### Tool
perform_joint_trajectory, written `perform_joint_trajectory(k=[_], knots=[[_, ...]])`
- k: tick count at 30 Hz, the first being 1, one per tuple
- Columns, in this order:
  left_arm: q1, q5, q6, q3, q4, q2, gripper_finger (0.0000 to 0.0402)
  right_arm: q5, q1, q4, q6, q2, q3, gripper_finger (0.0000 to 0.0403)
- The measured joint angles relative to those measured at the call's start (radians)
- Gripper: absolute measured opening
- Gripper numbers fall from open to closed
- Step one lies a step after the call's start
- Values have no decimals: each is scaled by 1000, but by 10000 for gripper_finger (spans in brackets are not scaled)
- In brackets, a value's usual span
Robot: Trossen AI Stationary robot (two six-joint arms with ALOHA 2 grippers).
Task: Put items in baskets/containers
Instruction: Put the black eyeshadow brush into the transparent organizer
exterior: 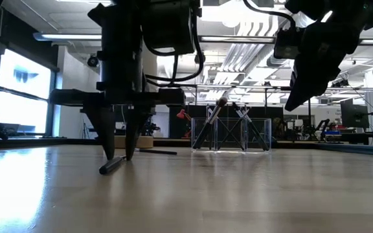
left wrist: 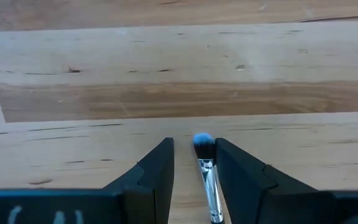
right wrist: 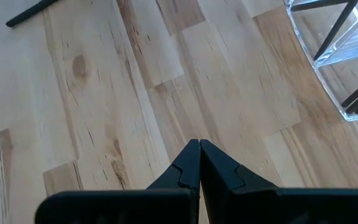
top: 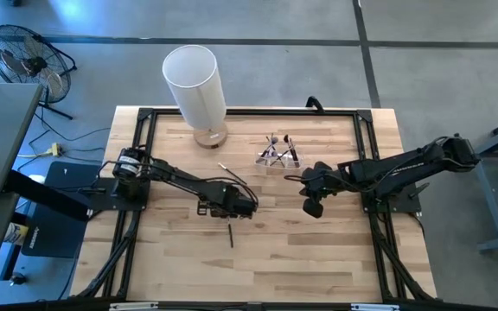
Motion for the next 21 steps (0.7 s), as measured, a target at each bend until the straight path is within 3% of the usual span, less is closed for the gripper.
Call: perform_joint_trajectory(k=[5,11,21], knots=[[13,26,2,-1,8,1,100,0,0,0,-15,0,0,0],[13,21,1,0,29,2,12,0,0,0,-21,0,1,0],[3,6,8,65,-43,8,3,-3,0,-1,-23,0,1,0]])
